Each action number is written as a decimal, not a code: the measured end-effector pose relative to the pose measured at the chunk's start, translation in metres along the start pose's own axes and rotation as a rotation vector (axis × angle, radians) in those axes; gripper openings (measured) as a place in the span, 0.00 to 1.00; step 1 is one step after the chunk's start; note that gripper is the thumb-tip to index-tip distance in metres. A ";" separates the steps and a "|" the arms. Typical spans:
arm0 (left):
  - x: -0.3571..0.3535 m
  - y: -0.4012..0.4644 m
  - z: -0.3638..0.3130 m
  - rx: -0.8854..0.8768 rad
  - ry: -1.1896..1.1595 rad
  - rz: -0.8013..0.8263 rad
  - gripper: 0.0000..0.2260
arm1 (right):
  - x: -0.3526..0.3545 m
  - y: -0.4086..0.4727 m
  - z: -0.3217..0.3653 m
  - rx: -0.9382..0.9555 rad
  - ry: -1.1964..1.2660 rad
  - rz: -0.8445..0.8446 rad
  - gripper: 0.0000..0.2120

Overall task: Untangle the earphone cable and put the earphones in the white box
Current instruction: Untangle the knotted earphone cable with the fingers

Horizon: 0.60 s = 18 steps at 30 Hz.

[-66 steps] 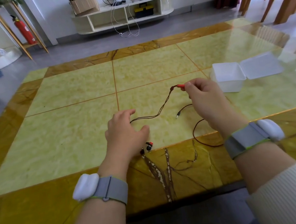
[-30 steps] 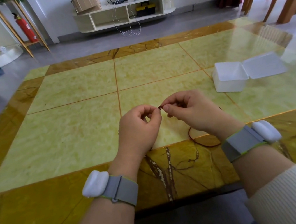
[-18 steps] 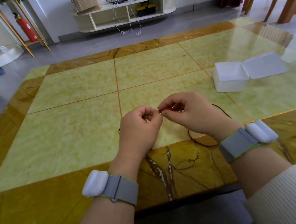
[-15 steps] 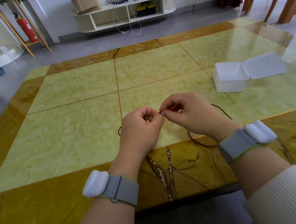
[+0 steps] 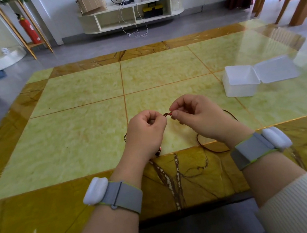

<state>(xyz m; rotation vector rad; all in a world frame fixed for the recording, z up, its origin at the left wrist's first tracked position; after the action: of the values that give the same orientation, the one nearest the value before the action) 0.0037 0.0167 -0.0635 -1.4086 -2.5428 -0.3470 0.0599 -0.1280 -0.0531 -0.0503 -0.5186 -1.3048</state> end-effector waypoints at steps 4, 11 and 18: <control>0.003 0.000 -0.002 -0.062 -0.012 -0.033 0.01 | 0.002 -0.001 0.000 -0.026 0.014 -0.009 0.03; 0.005 -0.001 -0.005 -0.124 -0.019 -0.022 0.05 | 0.005 0.000 0.001 -0.043 0.024 -0.027 0.04; 0.001 -0.004 -0.006 -0.141 -0.015 0.019 0.04 | 0.005 0.000 0.002 -0.017 -0.048 -0.026 0.05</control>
<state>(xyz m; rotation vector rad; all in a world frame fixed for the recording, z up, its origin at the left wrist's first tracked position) 0.0001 0.0136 -0.0580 -1.4876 -2.5593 -0.5238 0.0596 -0.1324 -0.0491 -0.0888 -0.5507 -1.3364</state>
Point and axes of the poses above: each hand's wrist, its own y-axis towards the middle knuckle, its own x-axis out of the back of the hand, z = x × y, the point moved 7 cm from there along y, towards the middle knuckle, and after that the axes turned 11 degrees about -z, right-handed, at the moved point
